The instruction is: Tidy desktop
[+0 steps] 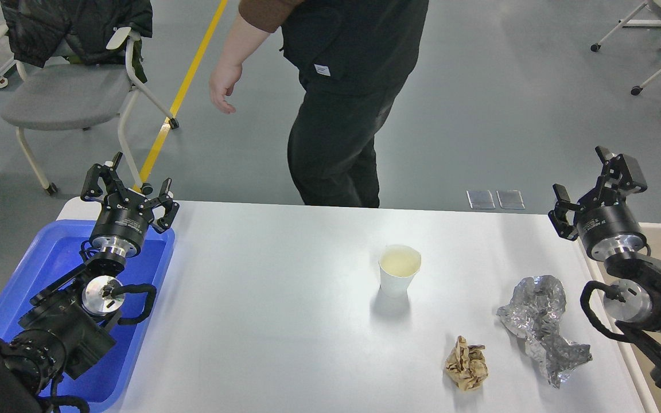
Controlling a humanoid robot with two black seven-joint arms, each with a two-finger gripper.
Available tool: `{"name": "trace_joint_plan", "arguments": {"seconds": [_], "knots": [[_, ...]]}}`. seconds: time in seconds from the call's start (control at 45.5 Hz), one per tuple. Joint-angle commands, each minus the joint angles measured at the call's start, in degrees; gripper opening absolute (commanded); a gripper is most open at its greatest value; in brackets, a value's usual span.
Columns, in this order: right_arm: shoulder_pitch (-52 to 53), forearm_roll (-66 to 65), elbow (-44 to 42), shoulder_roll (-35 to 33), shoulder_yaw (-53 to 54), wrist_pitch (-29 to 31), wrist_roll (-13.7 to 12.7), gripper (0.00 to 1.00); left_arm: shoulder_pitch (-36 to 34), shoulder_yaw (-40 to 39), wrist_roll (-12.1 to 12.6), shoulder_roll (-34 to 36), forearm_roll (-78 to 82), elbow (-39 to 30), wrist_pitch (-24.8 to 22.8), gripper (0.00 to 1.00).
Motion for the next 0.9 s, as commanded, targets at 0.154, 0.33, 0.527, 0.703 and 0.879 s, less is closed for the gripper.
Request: {"name": "trace_joint_plan", "arguments": {"seconds": [0.154,0.33,0.527,0.703,0.879], "knots": [[-0.63,-0.05,0.25,-0.68,0.21,0.31,0.11,1.00,0.00,0.02,0.00,0.00,0.00,0.00,0.00,1.00],[-0.46,-0.05,-0.19,-0.15,0.12,0.22,0.11,1.00,0.00,0.02,0.08,0.00,0.00,0.00,0.00,1.00],[0.33,0.04,-2.12,0.73,-0.23,0.14,0.11,1.00,0.00,0.02,0.00,0.00,0.00,0.00,0.00,1.00],[1.82,0.04,-2.13,0.91,-0.06,0.14,0.11,1.00,0.00,0.02,0.00,0.00,0.00,0.00,0.00,1.00],[3.23,-0.57,-1.69,0.73,-1.54,0.31,0.02,1.00,0.00,0.02,0.09,0.00,0.00,0.00,0.00,1.00]]}}
